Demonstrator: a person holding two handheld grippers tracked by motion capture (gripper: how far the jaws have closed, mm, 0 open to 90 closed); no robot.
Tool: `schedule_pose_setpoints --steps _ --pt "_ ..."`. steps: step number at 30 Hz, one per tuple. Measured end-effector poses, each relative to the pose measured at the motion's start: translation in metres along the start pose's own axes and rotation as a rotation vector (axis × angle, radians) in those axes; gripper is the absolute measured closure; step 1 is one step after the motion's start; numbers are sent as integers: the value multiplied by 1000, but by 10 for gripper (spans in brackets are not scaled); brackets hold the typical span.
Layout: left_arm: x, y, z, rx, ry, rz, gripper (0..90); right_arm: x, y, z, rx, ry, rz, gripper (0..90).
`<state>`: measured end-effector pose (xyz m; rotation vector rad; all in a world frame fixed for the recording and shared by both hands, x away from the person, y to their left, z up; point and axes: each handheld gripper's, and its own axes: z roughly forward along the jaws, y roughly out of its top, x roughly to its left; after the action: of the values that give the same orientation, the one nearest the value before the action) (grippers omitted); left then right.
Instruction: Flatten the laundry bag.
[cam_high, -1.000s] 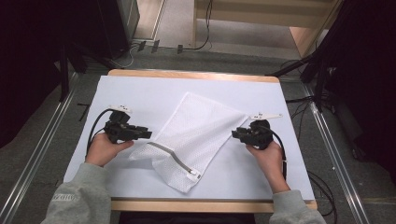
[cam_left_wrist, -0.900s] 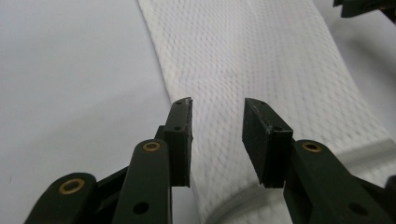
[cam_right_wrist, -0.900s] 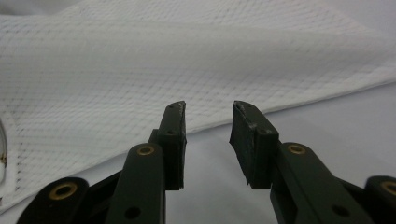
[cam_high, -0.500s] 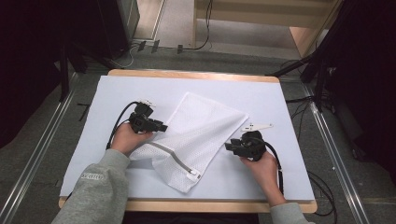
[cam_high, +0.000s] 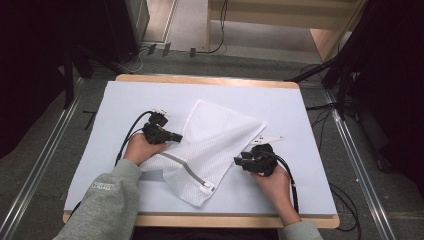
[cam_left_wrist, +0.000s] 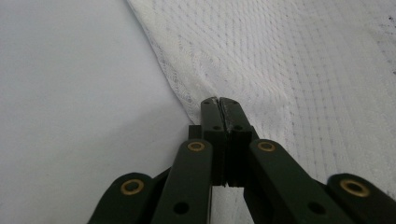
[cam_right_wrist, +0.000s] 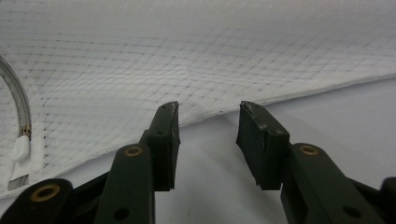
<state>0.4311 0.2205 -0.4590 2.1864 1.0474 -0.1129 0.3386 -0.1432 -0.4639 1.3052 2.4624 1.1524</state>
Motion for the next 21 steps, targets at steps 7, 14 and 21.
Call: schedule_pose_setpoints --steps 7,14,21 --pt "12 -4 -19 -57 34 -81 900 2 1 2 -6 2 -17 587" --pt "25 -17 -40 -100 103 -149 900 3 5 6 -18 4 -31 566" --pt "32 -33 -57 -106 162 -188 900 12 13 20 -29 25 -52 537"
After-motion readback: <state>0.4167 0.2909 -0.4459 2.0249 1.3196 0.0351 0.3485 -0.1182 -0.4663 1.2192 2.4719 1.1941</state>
